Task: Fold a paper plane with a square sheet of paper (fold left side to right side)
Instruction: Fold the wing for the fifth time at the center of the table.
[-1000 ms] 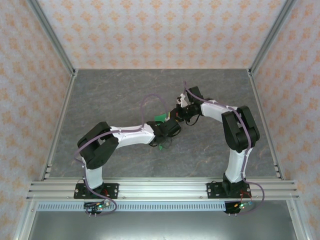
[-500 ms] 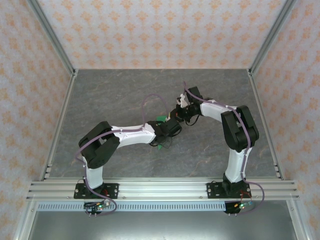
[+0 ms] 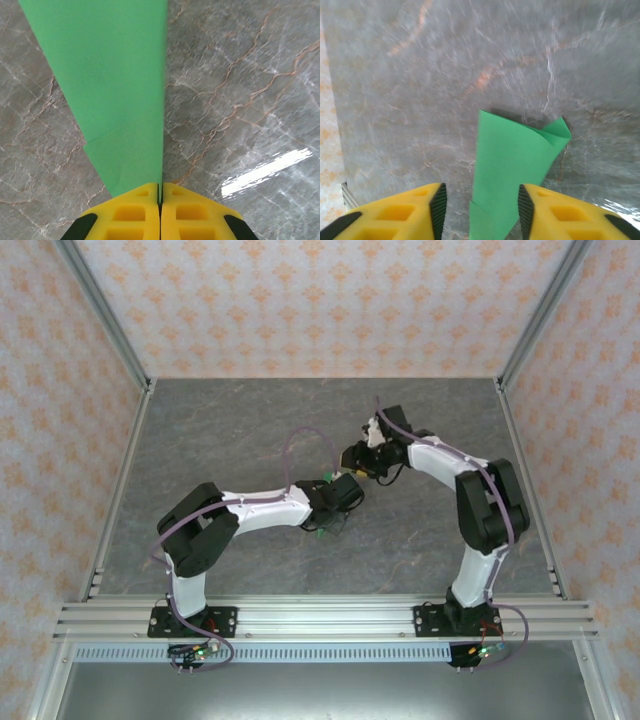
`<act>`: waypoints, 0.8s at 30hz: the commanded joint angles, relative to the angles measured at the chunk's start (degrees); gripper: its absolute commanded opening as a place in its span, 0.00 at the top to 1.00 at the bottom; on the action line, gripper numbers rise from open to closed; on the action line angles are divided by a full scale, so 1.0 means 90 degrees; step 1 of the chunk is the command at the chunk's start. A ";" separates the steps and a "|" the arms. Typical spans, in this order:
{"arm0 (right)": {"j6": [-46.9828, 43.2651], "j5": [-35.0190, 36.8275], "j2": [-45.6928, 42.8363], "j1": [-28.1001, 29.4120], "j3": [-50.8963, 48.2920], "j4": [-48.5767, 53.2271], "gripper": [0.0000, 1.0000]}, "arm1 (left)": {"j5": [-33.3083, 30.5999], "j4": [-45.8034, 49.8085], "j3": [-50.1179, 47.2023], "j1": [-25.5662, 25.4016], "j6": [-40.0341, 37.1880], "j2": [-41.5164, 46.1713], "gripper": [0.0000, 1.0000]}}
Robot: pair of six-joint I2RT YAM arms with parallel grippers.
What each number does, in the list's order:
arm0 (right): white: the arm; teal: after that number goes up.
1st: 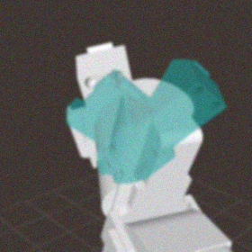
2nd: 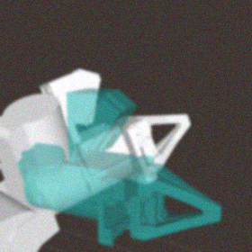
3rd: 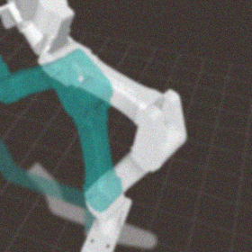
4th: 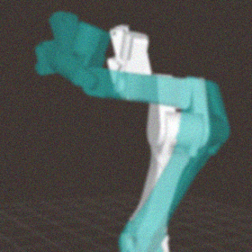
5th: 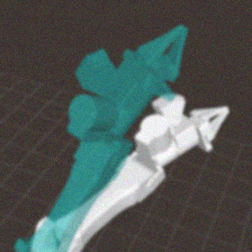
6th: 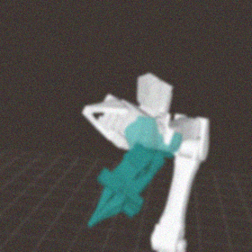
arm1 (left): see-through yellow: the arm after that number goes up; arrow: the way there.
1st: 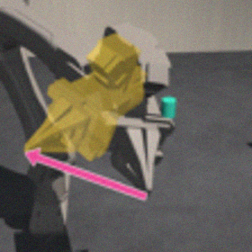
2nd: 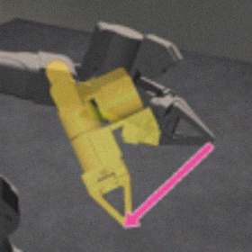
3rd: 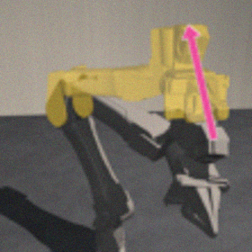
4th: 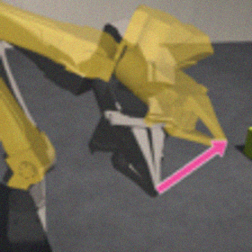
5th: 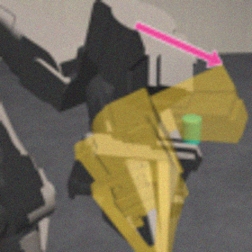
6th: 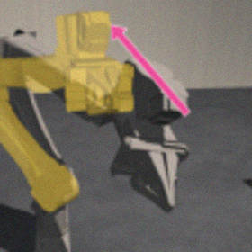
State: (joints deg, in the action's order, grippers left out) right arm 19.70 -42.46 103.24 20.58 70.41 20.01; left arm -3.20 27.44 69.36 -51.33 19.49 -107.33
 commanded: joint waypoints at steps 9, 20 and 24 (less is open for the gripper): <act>0.0043 0.1990 -0.1868 -0.0576 -0.0840 0.0229 0.31 | 0.1361 -0.0634 0.0055 0.0578 0.0300 0.0109 0.95; 0.0582 0.1114 -0.1951 -0.0340 -0.2310 -0.1289 0.33 | 0.2974 -0.1928 -0.0371 0.1088 0.0882 -0.0019 0.95; 0.0849 0.1074 -0.1614 -0.0079 -0.2352 -0.1712 0.35 | 0.3413 -0.2540 -0.0593 0.1290 0.1201 -0.0092 0.95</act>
State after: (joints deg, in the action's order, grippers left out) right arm 24.69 -31.62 87.02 18.52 49.39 10.83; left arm 22.72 10.94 65.63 -40.84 27.24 -107.33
